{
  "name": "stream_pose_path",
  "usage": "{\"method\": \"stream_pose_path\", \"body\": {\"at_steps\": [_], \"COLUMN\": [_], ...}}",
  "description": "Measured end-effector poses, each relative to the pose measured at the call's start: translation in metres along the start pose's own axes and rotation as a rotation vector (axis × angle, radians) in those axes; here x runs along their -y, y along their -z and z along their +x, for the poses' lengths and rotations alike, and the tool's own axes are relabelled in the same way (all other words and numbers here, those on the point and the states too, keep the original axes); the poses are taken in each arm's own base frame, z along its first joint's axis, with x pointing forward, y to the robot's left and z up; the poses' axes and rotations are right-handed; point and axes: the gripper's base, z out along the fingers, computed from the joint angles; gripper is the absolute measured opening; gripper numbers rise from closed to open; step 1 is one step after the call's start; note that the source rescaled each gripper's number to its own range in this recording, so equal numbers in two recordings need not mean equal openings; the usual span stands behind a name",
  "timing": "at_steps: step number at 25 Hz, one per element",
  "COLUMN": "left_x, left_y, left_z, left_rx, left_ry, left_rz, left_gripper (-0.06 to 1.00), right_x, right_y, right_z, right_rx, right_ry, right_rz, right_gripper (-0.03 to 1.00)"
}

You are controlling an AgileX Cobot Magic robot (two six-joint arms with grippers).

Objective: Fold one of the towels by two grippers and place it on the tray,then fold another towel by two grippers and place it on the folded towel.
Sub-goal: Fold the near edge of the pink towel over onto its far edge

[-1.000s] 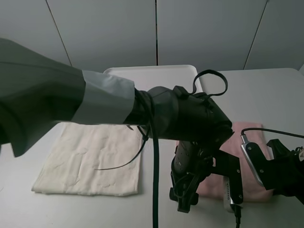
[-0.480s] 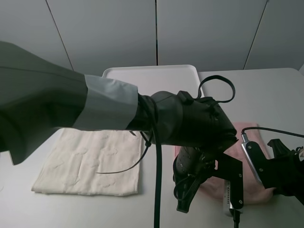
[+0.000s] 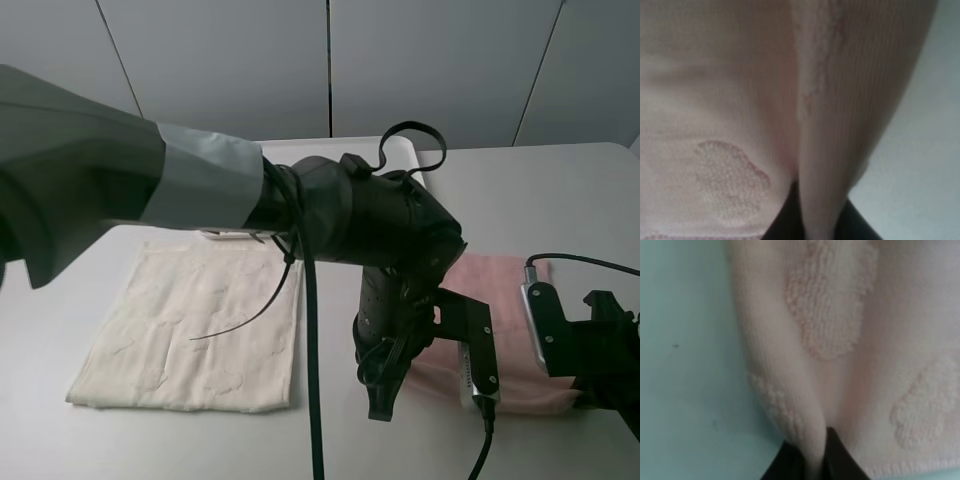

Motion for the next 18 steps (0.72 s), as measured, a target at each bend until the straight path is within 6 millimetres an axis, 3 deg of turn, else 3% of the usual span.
{"method": "stream_pose_path", "body": {"at_steps": [6,11,18], "left_x": [-0.021,-0.037,-0.062], "left_y": [0.019,0.030,0.046], "left_z": [0.013,0.025,0.037], "left_rx": [0.128,0.203,0.383], "left_ry": [0.080,0.161,0.370], "left_rz": [0.079,0.106,0.146], "left_gripper": [0.02,0.02,0.02], "right_x": [0.000,0.001,0.028], "right_y": [0.013,0.024,0.048], "right_z": [-0.004,-0.006,-0.014], "right_rx": [0.066,0.132,0.230], "right_ry": [-0.186,-0.483,-0.797], "right_rz": [0.054,0.087,0.154], "right_gripper": [0.01,0.01,0.01]}}
